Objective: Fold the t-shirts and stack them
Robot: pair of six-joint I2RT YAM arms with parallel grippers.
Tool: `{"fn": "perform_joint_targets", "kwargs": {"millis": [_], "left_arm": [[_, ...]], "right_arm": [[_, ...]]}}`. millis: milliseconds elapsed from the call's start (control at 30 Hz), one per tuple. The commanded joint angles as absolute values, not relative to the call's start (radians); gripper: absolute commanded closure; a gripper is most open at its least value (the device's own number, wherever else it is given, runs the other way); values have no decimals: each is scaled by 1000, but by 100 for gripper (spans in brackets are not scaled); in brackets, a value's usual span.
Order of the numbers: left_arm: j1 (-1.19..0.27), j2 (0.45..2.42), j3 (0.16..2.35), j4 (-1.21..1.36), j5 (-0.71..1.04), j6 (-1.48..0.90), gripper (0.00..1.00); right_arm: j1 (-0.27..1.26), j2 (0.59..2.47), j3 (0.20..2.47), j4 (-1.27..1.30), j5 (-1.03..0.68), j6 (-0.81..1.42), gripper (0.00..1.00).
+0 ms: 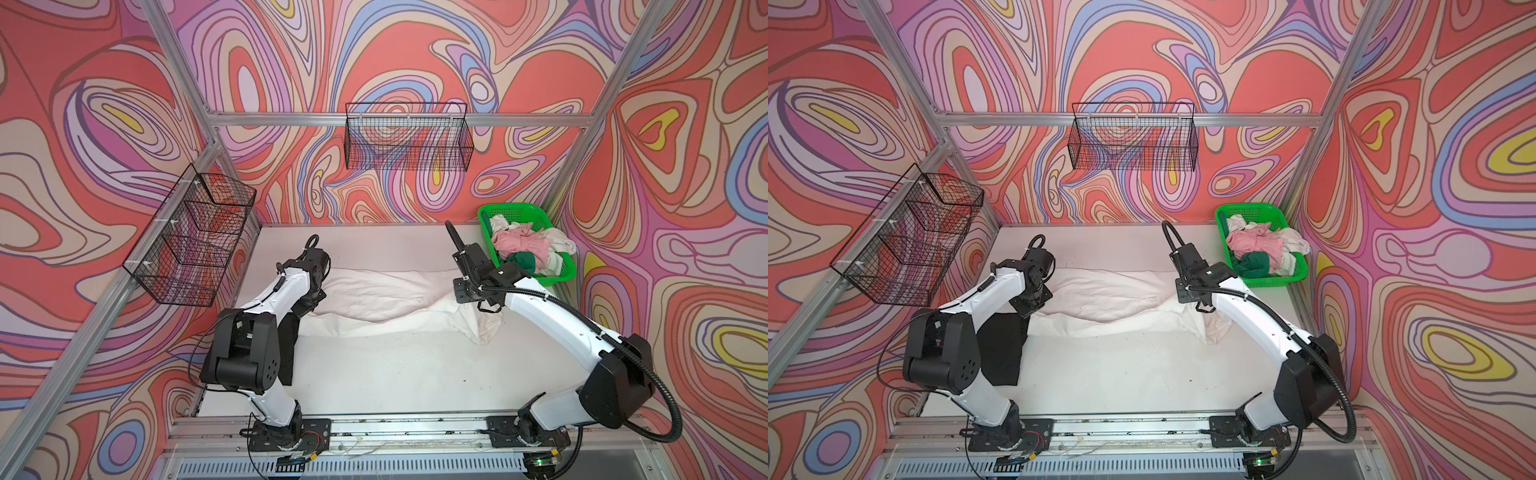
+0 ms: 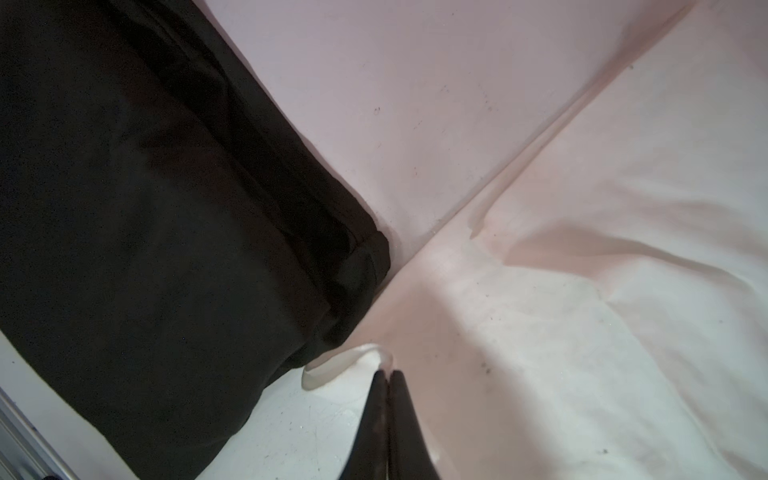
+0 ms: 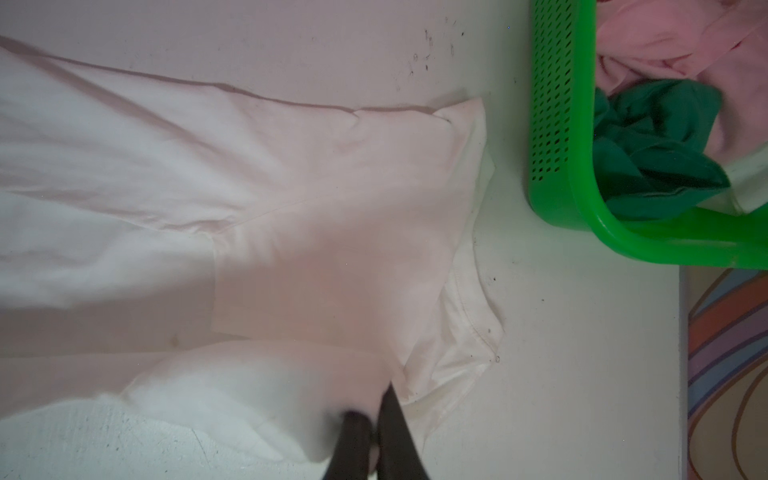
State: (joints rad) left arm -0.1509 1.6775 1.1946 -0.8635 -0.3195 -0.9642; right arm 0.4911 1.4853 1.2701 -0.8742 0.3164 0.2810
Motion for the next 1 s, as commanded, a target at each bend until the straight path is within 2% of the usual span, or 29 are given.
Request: {"fn": "perform_joint_targets", "kwargs": {"millis": [0,600,967], "left_arm": [[-146,1717,1226,-889,-343,-966,100],[-143,1807,1294,-887,-379,-965,100],[-126,1775,1284,-854,-386,-973,100]], "right_arm": [[482,1520,1301,-857,348,267,100],[454,1598,1333,-819,349,244,100],[415,1593,1333,-799,349,241,100]]}}
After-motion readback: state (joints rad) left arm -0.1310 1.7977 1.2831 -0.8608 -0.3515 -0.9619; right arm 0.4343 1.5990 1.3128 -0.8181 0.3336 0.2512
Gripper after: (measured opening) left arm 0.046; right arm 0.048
